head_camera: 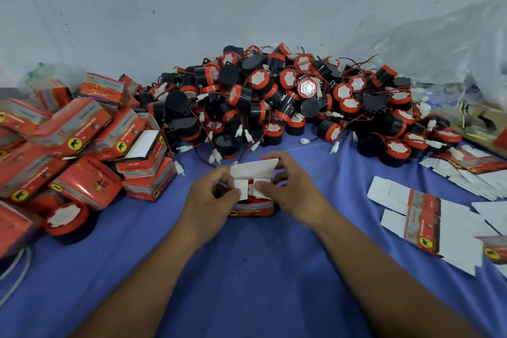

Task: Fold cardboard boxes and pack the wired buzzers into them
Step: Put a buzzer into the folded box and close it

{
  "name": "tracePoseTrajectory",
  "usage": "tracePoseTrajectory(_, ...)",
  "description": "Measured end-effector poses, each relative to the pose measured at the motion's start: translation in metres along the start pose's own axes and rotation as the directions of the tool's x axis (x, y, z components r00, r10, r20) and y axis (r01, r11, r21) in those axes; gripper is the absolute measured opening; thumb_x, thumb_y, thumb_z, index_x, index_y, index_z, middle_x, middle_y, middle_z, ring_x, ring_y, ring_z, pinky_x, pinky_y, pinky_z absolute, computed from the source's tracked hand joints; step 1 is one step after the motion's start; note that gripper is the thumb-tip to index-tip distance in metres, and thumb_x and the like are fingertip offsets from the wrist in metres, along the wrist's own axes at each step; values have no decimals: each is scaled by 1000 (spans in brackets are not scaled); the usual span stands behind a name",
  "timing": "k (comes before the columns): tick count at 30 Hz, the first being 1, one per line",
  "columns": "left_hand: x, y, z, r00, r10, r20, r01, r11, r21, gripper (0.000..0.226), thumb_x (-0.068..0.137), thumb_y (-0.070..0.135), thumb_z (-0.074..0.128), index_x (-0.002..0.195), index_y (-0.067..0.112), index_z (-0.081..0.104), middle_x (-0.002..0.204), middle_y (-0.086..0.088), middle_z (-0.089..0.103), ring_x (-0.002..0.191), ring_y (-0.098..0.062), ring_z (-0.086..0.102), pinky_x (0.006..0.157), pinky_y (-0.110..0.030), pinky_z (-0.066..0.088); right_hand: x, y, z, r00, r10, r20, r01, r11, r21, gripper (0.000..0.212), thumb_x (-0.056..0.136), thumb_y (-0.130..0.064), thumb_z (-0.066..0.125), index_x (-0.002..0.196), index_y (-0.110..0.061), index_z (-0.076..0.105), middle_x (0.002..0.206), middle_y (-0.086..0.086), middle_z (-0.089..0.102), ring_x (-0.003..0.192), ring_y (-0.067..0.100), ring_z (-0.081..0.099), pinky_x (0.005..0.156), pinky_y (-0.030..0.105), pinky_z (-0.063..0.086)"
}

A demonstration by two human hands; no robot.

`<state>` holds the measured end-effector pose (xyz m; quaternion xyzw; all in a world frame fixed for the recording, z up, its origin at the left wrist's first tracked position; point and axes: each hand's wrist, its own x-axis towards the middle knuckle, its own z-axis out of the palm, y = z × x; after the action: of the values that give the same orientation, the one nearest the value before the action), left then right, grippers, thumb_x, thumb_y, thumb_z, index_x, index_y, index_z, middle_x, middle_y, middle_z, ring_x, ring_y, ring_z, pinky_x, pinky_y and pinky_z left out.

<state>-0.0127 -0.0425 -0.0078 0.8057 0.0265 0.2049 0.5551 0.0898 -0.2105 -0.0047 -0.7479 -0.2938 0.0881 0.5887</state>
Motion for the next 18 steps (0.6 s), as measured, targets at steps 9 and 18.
tracePoseTrajectory(9,1,-3,-10,994,-107,18,109,981,-163,29,76,57,68,95,35,76,98,6,72,83,-9,68,66,-28,55,-12,-5,-24,958,-71,278,119,980,-159,52,85,-55,64,130,-29,64,124,-21,60,112,-3,59,89,16,49)
tracePoseTrajectory(18,1,-6,-10,993,-7,118,-14,983,183,35,79,46,73,111,50,59,127,14,44,114,3,49,92,-19,50,-11,-3,-20,969,-124,213,170,962,-215,60,85,-45,70,137,-20,59,129,-13,59,118,0,57,100,26,52)
